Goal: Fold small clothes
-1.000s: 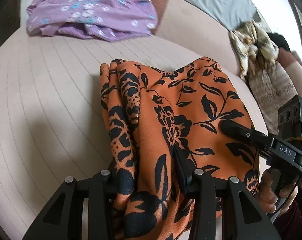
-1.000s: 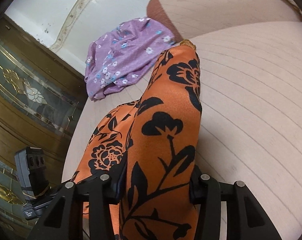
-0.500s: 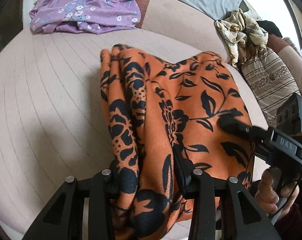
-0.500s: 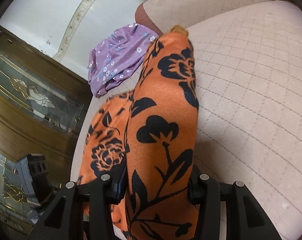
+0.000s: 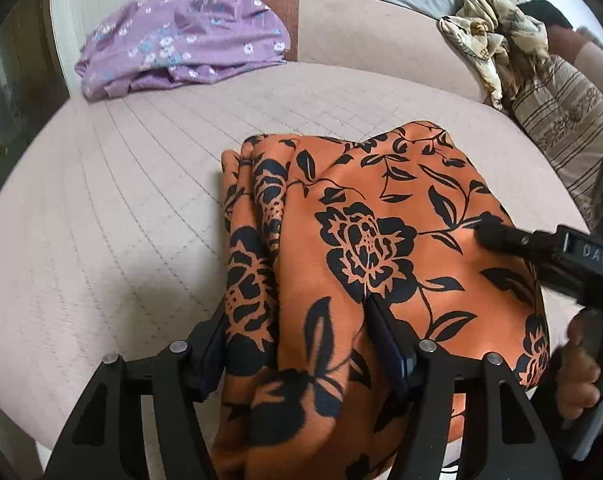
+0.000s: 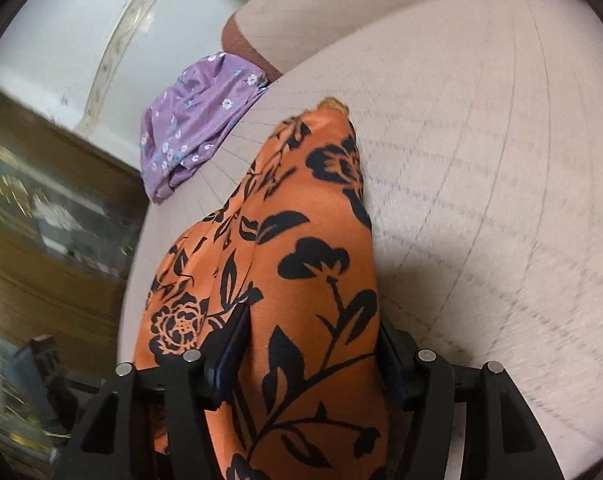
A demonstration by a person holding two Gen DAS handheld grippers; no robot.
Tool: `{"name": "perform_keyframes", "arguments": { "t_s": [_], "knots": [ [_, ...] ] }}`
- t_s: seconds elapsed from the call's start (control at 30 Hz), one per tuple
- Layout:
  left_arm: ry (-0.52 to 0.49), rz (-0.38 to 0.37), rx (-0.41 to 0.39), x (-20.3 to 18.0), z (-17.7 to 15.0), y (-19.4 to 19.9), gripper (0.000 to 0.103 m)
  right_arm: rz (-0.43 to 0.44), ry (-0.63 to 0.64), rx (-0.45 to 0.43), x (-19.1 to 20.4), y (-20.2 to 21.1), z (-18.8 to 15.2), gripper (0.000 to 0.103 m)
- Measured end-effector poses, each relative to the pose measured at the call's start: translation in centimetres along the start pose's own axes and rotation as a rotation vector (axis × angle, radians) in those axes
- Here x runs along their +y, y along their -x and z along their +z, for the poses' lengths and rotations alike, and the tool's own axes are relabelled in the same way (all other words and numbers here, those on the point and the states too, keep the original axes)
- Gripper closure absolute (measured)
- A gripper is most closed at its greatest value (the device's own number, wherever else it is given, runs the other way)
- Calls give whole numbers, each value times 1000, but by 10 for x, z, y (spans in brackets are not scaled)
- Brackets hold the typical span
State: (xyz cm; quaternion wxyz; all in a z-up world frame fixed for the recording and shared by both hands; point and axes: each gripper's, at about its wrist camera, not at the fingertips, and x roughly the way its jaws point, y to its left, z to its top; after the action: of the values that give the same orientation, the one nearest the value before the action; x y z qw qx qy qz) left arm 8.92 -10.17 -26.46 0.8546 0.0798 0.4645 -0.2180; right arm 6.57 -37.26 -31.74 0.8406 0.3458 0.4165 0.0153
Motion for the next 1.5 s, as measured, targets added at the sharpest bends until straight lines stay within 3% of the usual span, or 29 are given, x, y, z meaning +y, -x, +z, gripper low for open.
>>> {"name": "perform_keyframes", "arguments": {
  "t_s": [0.17,0.3,0.53,0.6,0.67,0.83,1.03,1.1,1.17,1.27,1.4,1.5],
  "knots": [
    [13,36,-16,4,-5,7,37,-115,142,-115,25,37,-1,40],
    [18,65,-28,3,-8,15,37,-96,209,-156,39,63,-8,40],
    [10,104,-34,1,-16,21,37,-46,257,-85,56,65,-38,45],
    [5,120,-33,1,-18,20,31,-83,268,-33,54,50,-48,46],
    [-6,138,-34,0,-21,19,28,-172,293,10,48,31,-58,49],
    [-19,188,-38,-2,-19,33,28,-221,343,-3,61,41,-60,50],
    [-15,287,-147,-4,-6,86,28,-245,353,-121,78,90,-51,49],
    [-8,316,-200,-5,-2,108,22,-272,376,-174,88,110,-49,49],
    [-3,343,-254,-6,2,128,8,-281,386,-214,95,125,-49,49],
    [-6,371,-350,-11,5,161,7,-285,392,-266,105,144,-50,48],
    [-27,434,-403,-19,11,185,1,-282,412,-303,115,162,-51,48],
    [-38,427,-432,-25,11,200,1,-283,438,-327,122,172,-54,48]
  ]
}}
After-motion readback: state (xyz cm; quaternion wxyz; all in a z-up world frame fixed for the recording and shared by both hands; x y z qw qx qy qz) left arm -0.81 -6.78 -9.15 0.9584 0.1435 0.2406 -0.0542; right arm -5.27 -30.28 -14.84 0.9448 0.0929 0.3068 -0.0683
